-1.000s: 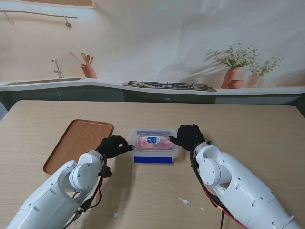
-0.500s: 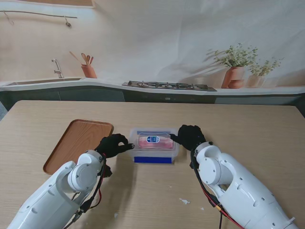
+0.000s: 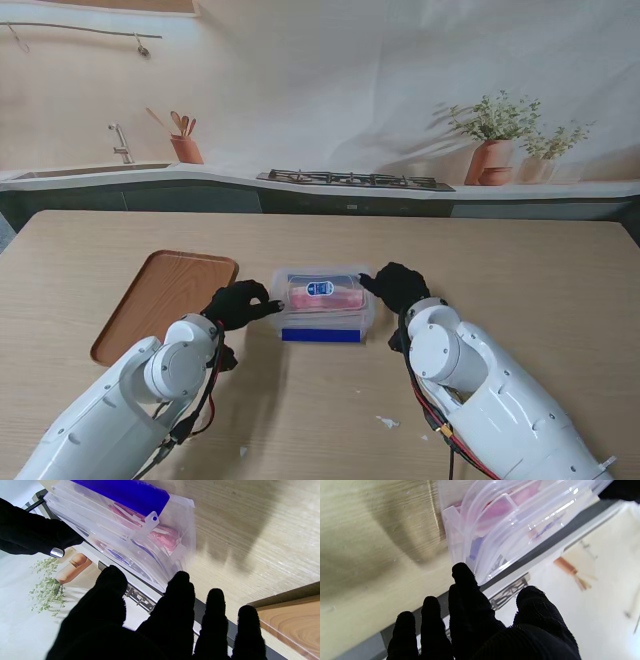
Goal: Separate the bacon slices onto the tray
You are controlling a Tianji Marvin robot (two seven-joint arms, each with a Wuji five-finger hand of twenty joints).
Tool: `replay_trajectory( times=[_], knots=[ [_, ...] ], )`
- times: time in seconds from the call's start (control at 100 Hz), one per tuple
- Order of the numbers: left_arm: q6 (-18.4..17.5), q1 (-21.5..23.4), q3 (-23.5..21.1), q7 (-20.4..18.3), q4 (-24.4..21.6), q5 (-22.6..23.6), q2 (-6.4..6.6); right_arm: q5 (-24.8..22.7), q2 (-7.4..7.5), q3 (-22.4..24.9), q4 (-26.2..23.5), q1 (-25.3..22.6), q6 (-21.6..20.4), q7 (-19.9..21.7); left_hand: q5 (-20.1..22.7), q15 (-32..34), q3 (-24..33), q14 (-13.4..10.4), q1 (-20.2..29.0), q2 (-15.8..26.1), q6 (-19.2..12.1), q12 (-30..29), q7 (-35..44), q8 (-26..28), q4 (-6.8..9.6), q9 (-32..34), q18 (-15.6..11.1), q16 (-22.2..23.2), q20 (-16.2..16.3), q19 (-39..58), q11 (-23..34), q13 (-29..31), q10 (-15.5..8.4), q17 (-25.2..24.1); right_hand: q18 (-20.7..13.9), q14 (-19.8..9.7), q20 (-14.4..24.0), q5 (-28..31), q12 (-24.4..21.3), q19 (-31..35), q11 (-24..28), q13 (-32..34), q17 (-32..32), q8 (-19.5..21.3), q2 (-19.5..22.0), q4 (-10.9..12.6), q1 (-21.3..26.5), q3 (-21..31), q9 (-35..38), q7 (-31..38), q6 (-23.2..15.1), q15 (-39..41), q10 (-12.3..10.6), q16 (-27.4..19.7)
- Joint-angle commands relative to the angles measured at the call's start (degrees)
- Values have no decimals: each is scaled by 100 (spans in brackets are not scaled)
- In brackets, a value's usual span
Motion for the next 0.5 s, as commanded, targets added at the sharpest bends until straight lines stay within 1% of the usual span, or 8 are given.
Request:
replay_trajectory(
  times=[0.0,0.06,0.12,0.18,0.27,0.4,0.49],
  knots=[
    [-77,2,78,-124,-66,-4,-82,-101,-168,-18,-110,-81,51,60,-99,-36,-84,-112,145,147,-1312,-82,-66,-92,223,-116,7,-48,25,-187,-51,-191,-252,-56,0,110,108,-221,-42,-70,-148,111,-52,-71,7,202,235,-14,105,-160,-924,87,165,84],
    [-109,-13,95,-143,-61,17,-75,-8,-195,1,-135,-102,185,25,-65,-50,-71,-132,144,130,-1340,-85,-55,-89,226,-136,6,-51,36,-194,-52,-244,-260,-55,2,135,108,-241,-42,-69,-148,171,-49,-51,-18,206,260,-5,174,-149,-934,125,198,101],
    [-142,-34,125,-176,-54,55,-62,-18,-196,11,-132,-117,239,20,-18,-60,-48,-153,155,106,-1339,-88,-41,-85,229,-139,-4,-54,44,-209,-50,-292,-275,-63,14,155,110,-287,-24,-62,-111,230,-35,-31,-65,212,297,8,242,-144,-913,177,183,125],
    [-196,-67,169,-233,-35,136,-38,-93,-180,7,-123,-126,299,39,63,-73,-25,-179,156,88,-1335,-94,-18,-78,230,-147,-18,-57,40,-257,-50,-359,-283,-73,15,137,111,-303,15,-58,-40,229,-32,5,-131,224,353,42,255,-119,-910,219,119,150],
    [-279,-109,240,-279,-1,266,-11,-244,-147,7,-124,-155,375,89,160,-84,1,-241,139,68,-1339,-103,-6,-75,228,-177,-50,-61,39,-319,-51,-454,-323,-69,14,142,112,-316,59,-58,42,210,-41,44,-184,236,383,89,216,-94,-911,243,90,166],
    [-352,-136,302,-290,20,318,-2,-366,-126,47,-159,-230,402,87,191,-151,42,-385,123,63,-1305,-136,-28,-79,226,-259,-88,-107,49,-402,-78,-594,-402,-68,8,129,116,-316,80,-54,80,196,-44,94,-218,243,392,155,150,-51,-879,259,69,177],
    [-407,-165,339,-313,29,352,8,-437,-116,86,-182,-290,377,60,205,-187,67,-406,111,61,-1307,-171,-41,-81,224,-278,-99,-148,63,-447,-93,-613,-407,-58,11,127,119,-320,87,-50,98,195,-42,115,-225,242,372,187,135,-40,-876,266,51,181]
  ],
)
